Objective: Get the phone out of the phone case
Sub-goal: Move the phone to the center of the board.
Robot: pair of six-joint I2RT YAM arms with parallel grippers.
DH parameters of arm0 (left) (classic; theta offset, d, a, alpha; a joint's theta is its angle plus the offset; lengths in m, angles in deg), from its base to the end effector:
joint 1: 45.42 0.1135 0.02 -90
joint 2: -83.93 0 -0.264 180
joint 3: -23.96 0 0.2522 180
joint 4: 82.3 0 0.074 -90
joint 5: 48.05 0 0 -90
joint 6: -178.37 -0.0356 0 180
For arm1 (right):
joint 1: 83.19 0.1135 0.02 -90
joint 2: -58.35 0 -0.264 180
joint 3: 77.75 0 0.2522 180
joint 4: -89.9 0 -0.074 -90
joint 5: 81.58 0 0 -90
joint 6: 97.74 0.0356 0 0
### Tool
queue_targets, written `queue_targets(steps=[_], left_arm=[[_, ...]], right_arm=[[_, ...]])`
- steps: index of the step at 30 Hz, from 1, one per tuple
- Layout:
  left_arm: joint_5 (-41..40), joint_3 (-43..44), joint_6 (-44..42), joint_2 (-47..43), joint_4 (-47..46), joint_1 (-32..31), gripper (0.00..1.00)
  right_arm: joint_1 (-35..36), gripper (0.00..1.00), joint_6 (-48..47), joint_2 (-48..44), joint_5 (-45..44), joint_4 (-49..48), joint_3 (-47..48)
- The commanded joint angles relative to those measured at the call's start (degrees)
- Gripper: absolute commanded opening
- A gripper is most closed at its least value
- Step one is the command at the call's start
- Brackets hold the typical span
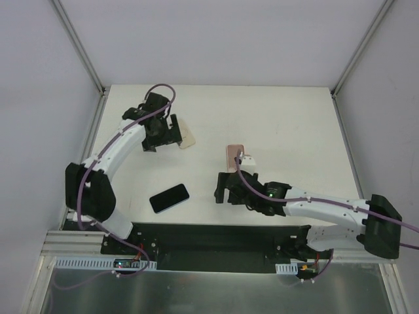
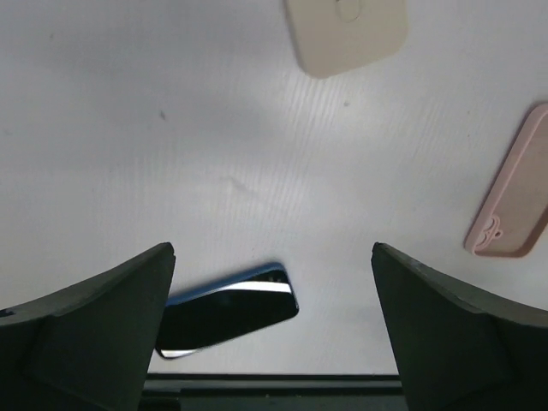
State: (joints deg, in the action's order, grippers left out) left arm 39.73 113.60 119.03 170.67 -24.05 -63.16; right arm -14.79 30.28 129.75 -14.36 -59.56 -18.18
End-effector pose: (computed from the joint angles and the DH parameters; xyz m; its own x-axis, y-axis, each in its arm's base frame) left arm 0.3044 -0.0959 0.2997 -0.8186 -0.2731 -0.5053 -0.1557 0.9523 -0.2625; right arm 0.1091 0.2381 0.2400 -0.6586 -0.1207 -0.7428 -0.4396 0.8629 0.2495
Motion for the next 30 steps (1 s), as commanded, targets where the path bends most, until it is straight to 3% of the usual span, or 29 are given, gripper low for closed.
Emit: queue_targets(steps=[1, 8, 17, 23, 30], left_arm=[[-4.37, 10.33, 2.04, 10.27, -0.2, -2.74, 0.99], [-11.13, 24.04, 5.46, 27.84, 1.3, -4.24, 0.99], [-14.48, 38.28, 10.39, 42.44, 4.64, -4.85, 0.99], [-16.41, 43.03, 13.64, 48.51, 7.89, -5.03, 0.99], [-17.47, 40.93, 16.36, 50.63, 8.51, -5.2, 0.99]], right_arm=[[-2.22, 0.97, 1.09, -8.36, -8.58, 9.41, -3.52], [-3.1, 0.97, 2.67, -16.89, -10.09, 14.86, -5.89], [-3.19, 0.97, 2.23, -17.25, -9.91, 16.89, -5.55], [-3.27, 0.97, 2.06, -16.2, -10.0, 17.41, -5.63], [-3.19, 0.97, 1.62, -15.24, -9.73, 17.15, -5.46]])
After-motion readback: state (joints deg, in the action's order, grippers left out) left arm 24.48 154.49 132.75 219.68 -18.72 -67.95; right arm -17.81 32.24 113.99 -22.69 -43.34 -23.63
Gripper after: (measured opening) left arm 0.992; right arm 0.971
